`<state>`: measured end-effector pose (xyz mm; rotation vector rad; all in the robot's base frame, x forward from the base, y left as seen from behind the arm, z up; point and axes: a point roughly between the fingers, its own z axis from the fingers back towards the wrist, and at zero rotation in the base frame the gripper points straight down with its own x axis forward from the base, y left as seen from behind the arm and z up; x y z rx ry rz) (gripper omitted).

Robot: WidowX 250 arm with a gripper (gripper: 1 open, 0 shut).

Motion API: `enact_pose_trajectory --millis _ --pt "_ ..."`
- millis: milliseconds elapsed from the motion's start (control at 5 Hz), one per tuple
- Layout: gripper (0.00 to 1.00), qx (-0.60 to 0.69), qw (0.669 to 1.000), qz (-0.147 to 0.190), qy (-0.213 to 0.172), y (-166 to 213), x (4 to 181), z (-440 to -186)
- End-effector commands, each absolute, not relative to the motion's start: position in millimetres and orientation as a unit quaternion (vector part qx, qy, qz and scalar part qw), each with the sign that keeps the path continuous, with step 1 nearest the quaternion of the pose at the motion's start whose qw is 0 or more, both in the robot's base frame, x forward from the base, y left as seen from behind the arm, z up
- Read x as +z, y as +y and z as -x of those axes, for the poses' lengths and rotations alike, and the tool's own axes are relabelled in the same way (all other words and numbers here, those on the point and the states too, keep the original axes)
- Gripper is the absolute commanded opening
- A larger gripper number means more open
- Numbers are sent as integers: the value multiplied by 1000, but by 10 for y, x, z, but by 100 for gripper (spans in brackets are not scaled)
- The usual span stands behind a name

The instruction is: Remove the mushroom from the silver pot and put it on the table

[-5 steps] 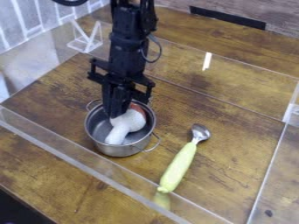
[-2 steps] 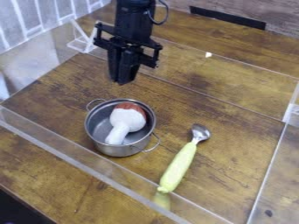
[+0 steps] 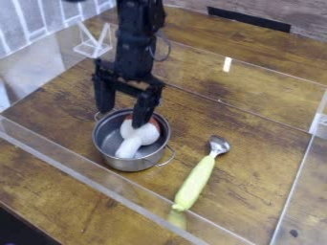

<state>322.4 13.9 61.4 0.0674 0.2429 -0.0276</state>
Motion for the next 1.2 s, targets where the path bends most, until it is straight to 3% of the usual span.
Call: enact_pose_trajectory --millis 0,200,400,1000 --pt "100 8 995 -31 93 209 689 -3316" --pt "0 26 995 -28 95 241 627 -3370" --pt "0 44 994 -28 94 183 655 -3372" --pt "0 36 998 -27 43 41 1561 -3449"
